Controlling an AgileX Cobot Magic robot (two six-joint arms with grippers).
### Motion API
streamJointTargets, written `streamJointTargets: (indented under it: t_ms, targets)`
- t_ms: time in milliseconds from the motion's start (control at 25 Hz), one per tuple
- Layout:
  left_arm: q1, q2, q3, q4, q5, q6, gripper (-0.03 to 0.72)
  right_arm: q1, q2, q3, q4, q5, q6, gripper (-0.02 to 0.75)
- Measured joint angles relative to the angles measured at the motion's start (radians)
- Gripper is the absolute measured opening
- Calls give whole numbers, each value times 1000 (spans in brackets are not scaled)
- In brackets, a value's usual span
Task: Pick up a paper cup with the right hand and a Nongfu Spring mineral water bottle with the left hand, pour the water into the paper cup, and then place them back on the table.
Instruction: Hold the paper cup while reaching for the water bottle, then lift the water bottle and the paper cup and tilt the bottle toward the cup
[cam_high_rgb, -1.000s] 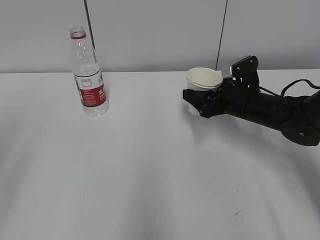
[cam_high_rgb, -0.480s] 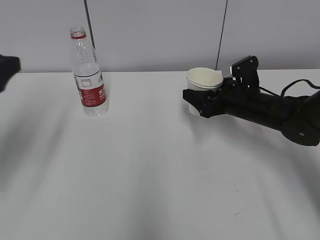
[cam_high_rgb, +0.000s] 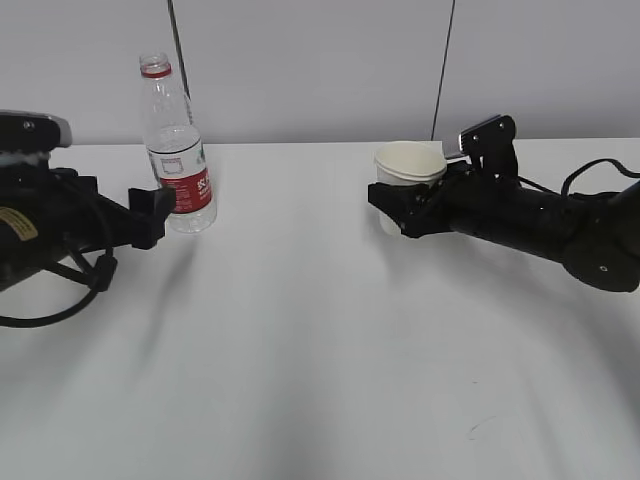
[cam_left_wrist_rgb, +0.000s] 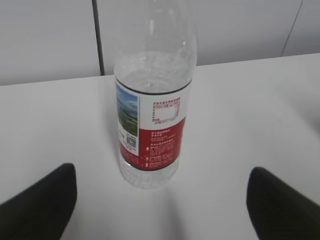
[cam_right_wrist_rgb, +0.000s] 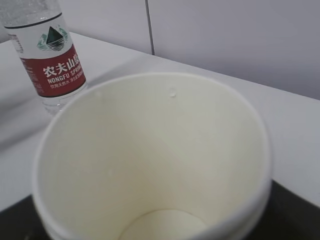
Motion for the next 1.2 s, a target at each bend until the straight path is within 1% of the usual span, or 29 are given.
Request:
streamJointTargets:
  t_ms: [120,320,720,960,1200]
  targets:
    - [0,100,-30,-3,-110,-10,617,0,0,0,0,2,0,524]
    - [0,209,-113,-30,-215,-11,617,0,0,0,0,4,0,524]
    - [0,378,-296,-34,-228,-21,617,0,0,0,0,4,2,524]
    - [0,457,-384,-34,-229,-25,617,0,0,0,0,4,3,524]
    - [0,510,-456,-34,-224,-26,596,0,0,0,0,4,3,524]
